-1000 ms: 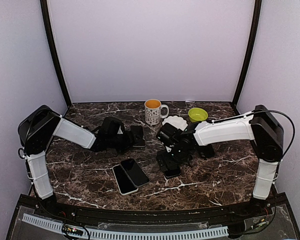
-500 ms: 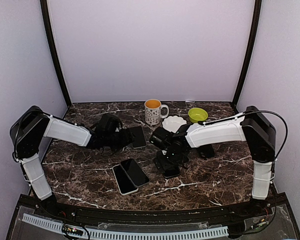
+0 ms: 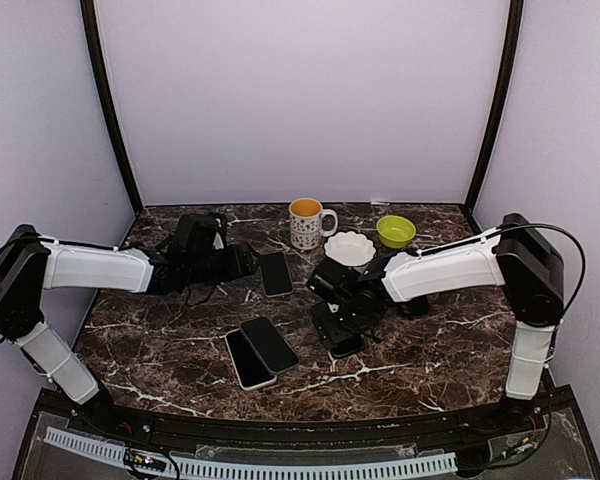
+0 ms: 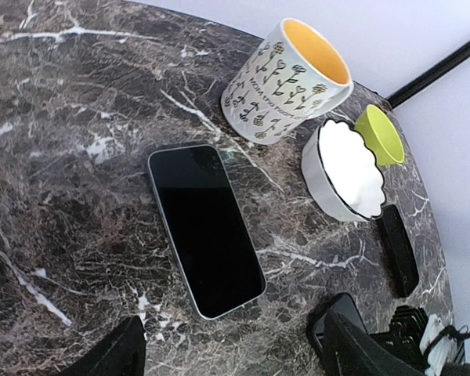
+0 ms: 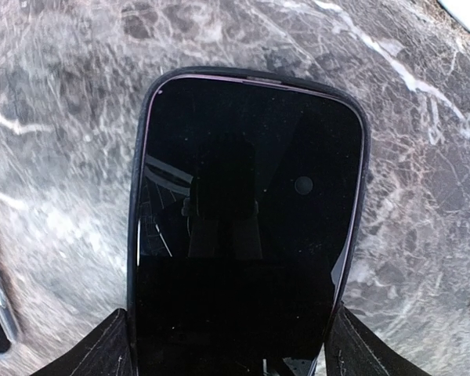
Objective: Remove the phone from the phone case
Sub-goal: Pick up the phone with the phone case at the center of the board, then pass from the right arm to the left
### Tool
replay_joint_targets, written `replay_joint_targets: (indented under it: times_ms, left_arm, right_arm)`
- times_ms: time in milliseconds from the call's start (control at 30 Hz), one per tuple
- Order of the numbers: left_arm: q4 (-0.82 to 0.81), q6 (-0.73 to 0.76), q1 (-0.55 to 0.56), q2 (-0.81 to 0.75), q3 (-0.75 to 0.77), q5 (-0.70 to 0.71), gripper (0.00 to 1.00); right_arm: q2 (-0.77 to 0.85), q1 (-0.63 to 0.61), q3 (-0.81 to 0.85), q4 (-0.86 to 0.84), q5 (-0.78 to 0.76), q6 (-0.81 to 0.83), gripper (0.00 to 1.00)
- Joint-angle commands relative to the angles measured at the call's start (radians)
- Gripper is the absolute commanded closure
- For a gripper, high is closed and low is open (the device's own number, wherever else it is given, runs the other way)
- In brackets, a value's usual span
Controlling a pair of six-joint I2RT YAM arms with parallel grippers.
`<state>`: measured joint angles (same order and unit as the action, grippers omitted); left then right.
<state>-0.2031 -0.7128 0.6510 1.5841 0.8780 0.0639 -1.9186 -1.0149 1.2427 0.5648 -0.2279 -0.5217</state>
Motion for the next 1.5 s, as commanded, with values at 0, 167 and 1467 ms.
replay_joint_targets:
  times_ms: [0,167,1467]
  left_arm:
    - [0.058,0.182,0.004,-0.104,-0.030,-0.032,0.17]
    - [0.088,0.276,0.001,-0.212,-0.046,-0.181,0.12]
    - [-0.105,-0.049,-0.149,-0.175,0.007,-0.952,0.42]
  right_arm:
    - [0.087,-0.004,-0.008,-0.041,-0.040,0.105,0.61]
    - [0.140,-0.006,-0.019,-0.137,-0.053,0.171,0.64]
    - [0.370,-0.117,-0.132,-0.744,0.006,0.561,0.63]
